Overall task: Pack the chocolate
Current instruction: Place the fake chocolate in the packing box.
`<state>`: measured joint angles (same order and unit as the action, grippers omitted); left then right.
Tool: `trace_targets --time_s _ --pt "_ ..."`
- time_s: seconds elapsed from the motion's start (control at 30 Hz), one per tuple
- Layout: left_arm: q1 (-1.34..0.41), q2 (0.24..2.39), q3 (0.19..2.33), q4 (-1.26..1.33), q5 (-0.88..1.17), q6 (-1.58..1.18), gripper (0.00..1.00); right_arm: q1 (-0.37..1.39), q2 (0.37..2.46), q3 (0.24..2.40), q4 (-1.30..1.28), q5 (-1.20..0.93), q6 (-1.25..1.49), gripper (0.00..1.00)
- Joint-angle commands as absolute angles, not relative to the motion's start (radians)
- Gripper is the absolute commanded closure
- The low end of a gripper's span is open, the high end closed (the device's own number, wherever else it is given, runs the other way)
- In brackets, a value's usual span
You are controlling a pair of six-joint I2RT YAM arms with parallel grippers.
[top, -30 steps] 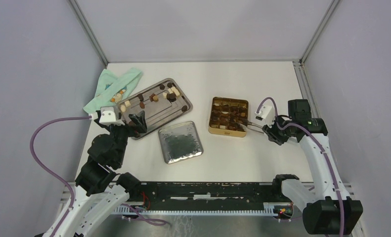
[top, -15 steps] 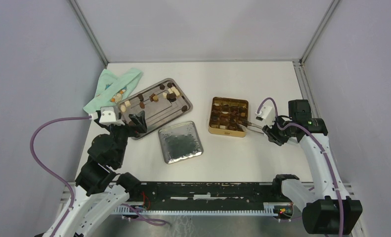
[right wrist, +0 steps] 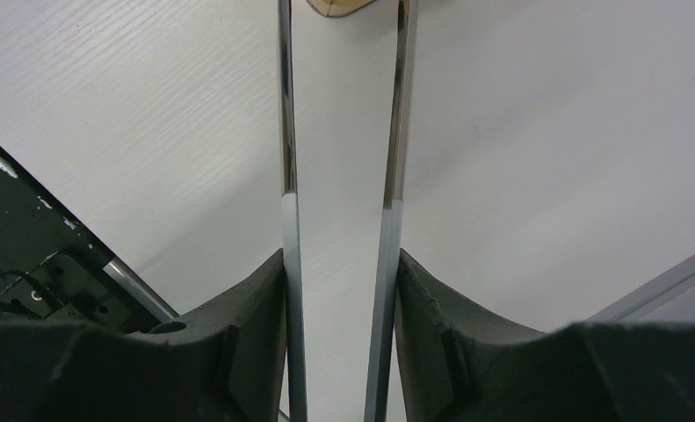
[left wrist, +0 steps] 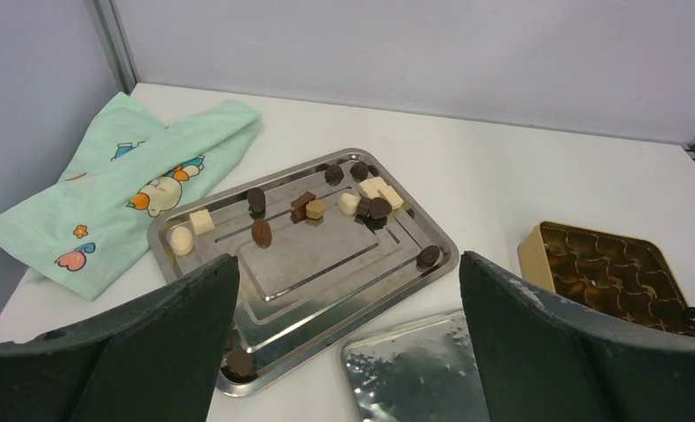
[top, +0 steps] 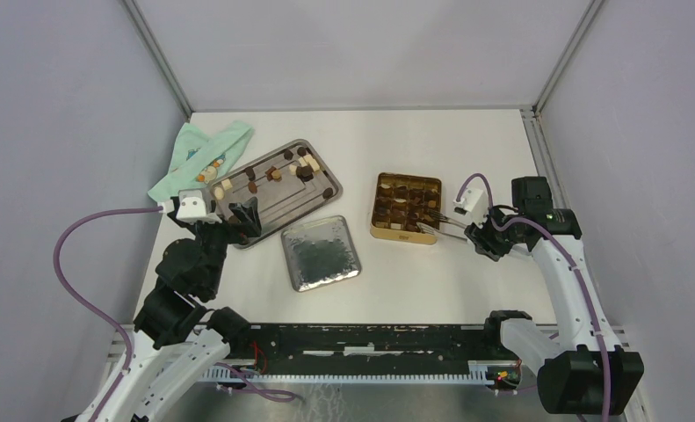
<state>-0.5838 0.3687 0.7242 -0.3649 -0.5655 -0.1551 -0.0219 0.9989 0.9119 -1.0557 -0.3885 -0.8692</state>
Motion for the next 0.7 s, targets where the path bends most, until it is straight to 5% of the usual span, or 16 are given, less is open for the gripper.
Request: trace_targets --time_s 0.0,0.67 --pt "-0.578 0.376 0.724 -0.337 -0.552 -0.126 0.00 -0.028 0.989 0.941 -1.040 -0.424 -0.871 0.52" --pt "-0.577 0.394 0.723 -0.336 -0.536 -0.130 0.00 -0.206 1.039 0.934 -0.658 -0.620 -0.595 0.58"
